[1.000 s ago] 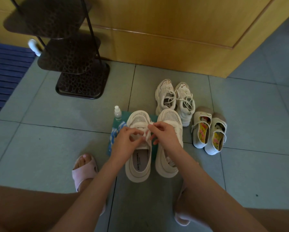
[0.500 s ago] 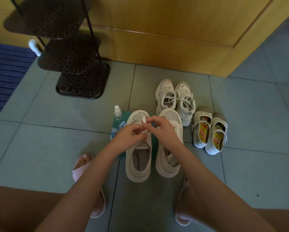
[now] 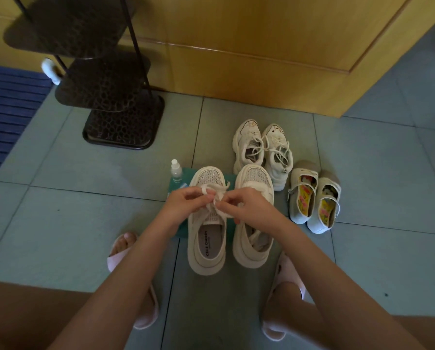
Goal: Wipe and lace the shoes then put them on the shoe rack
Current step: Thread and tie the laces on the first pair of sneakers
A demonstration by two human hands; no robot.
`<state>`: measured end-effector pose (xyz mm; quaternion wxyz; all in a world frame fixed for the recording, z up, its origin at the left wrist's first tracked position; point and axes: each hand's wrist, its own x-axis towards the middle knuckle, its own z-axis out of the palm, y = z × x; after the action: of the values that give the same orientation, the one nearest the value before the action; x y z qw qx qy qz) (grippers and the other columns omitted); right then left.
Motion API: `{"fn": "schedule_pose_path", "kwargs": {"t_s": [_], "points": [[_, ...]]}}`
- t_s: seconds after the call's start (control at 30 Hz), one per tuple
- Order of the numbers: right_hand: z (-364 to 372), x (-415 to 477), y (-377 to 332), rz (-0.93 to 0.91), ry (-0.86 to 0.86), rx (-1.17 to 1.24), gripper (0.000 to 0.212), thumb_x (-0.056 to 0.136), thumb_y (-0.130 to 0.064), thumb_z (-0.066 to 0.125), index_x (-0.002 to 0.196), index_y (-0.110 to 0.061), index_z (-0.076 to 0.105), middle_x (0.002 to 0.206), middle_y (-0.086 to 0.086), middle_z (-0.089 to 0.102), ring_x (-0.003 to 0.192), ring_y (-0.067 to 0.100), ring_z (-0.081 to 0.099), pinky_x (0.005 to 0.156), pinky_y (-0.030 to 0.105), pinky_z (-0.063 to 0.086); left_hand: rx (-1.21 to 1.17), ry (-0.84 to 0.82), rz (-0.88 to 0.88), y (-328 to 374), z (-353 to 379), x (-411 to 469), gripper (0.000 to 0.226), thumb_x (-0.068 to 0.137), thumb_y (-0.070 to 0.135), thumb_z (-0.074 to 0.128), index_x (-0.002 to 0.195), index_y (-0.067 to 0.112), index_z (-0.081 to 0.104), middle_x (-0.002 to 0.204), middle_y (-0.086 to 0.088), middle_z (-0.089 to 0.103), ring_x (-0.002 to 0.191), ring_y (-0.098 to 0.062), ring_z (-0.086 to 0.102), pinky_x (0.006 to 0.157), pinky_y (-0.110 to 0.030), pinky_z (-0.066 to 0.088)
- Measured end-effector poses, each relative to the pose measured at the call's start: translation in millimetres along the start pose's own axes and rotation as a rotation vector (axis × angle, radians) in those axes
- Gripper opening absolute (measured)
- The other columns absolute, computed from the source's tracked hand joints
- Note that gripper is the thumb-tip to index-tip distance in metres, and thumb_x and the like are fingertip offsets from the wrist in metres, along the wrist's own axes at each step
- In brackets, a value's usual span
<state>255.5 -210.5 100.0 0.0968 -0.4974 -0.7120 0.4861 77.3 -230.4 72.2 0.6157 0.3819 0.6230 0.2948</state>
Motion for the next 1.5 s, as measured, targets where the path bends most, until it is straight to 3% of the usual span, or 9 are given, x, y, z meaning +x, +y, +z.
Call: {"fn": "schedule_pose_path", "kwargs": {"t_s": [0.17, 0.3, 0.6, 0.7, 0.87, 1.0, 1.17, 1.4, 1.5], "points": [[7.0, 6.8, 18.7, 0.1, 0.083, 0.03, 0.011, 0.089, -0.02, 0.061, 0.092, -0.016, 0.071, 0.07, -0.002, 0.067, 0.061, 0.001, 0.06, 0.065, 0.021, 0.045, 0.096, 0.042, 0.067, -3.9, 0.3, 0.9, 0.011, 0.077, 0.016, 0.073, 0.087, 0.016, 0.068, 0.094, -0.002, 0.07, 0.092, -0.014, 0.065, 0.082, -0.03, 0.053], [14.3, 15.7, 17.9, 0.061, 0.148, 0.214, 0.017, 0.088, -0.009, 0.06, 0.099, -0.019, 0.069, 0.096, 0.0, 0.069, 0.089, 0.009, 0.063, 0.078, 0.019, 0.049, 0.295, 0.161, 0.272, -7.7, 8.1, 4.1, 0.019, 0.078, 0.011, 0.07, 0.074, 0.027, 0.061, 0.084, 0.002, 0.066, 0.081, -0.01, 0.062, 0.075, -0.026, 0.051], [18.5, 24.5, 16.0, 0.043, 0.011, 0.399, 0.021, 0.089, -0.001, 0.056, 0.106, -0.007, 0.068, 0.085, -0.003, 0.068, 0.074, -0.003, 0.062, 0.067, 0.012, 0.046, 0.392, 0.317, 0.545, -21.2, 20.0, 3.5, 0.012, 0.078, 0.003, 0.066, 0.083, 0.013, 0.064, 0.082, 0.004, 0.059, 0.078, -0.011, 0.057, 0.07, -0.022, 0.048], [13.3, 26.2, 17.9, 0.068, -0.023, 0.394, 0.018, 0.087, -0.003, 0.06, 0.101, -0.008, 0.07, 0.088, 0.002, 0.07, 0.082, 0.008, 0.066, 0.078, 0.022, 0.051, 0.317, 0.316, 0.52, -22.9, 18.8, 0.7, 0.013, 0.079, 0.008, 0.068, 0.086, 0.019, 0.067, 0.083, 0.006, 0.061, 0.081, -0.008, 0.059, 0.071, -0.014, 0.046], [1.0, 25.4, 10.5, 0.069, -0.104, 0.314, 0.017, 0.083, -0.008, 0.066, 0.097, -0.017, 0.071, 0.092, 0.002, 0.07, 0.087, 0.012, 0.065, 0.081, 0.022, 0.052, 0.14, 0.226, 0.403, -22.4, 7.9, -0.4, 0.022, 0.073, 0.008, 0.073, 0.079, 0.029, 0.069, 0.084, 0.003, 0.07, 0.089, -0.012, 0.064, 0.084, -0.024, 0.05], [5.1, 29.1, 6.7, 0.02, -0.028, 0.012, 0.01, 0.082, -0.011, 0.065, 0.091, -0.012, 0.069, 0.079, -0.003, 0.06, 0.067, 0.008, 0.051, 0.062, 0.023, 0.044, 0.13, 0.193, 0.348, -20.5, 8.4, -2.5, 0.021, 0.073, 0.006, 0.073, 0.082, 0.025, 0.069, 0.085, 0.003, 0.07, 0.087, -0.008, 0.064, 0.082, -0.02, 0.049], [-1.9, 37.0, 18.0, -0.172, 0.194, -0.477, 0.005, 0.081, -0.014, 0.062, 0.085, -0.012, 0.065, 0.087, 0.001, 0.055, 0.08, 0.014, 0.047, 0.065, 0.027, 0.033, 0.082, 0.173, 0.339, -17.9, 6.9, -6.0, 0.026, 0.075, 0.005, 0.071, 0.077, 0.03, 0.068, 0.085, 0.004, 0.07, 0.087, -0.011, 0.064, 0.077, -0.015, 0.05], [-15.4, 33.8, 37.1, -0.027, 0.482, -0.612, 0.012, 0.078, -0.003, 0.057, 0.079, -0.007, 0.068, 0.086, 0.01, 0.064, 0.09, 0.028, 0.05, 0.076, 0.037, 0.039, 0.041, 0.139, 0.316, -19.7, 7.3, -7.8, 0.022, 0.078, 0.007, 0.068, 0.08, 0.029, 0.069, 0.09, 0.002, 0.07, 0.092, -0.014, 0.064, 0.082, -0.024, 0.052], [-18.8, 29.4, 35.6, 0.004, 0.377, -0.374, 0.025, 0.076, 0.002, 0.053, 0.078, -0.017, 0.069, 0.084, 0.009, 0.063, 0.087, 0.026, 0.052, 0.078, 0.037, 0.044, -0.044, 0.107, 0.259, -18.4, 5.0, -9.6, 0.021, 0.079, 0.004, 0.067, 0.083, 0.024, 0.068, 0.091, 0.002, 0.069, 0.09, -0.015, 0.065, 0.081, -0.026, 0.054]]}}
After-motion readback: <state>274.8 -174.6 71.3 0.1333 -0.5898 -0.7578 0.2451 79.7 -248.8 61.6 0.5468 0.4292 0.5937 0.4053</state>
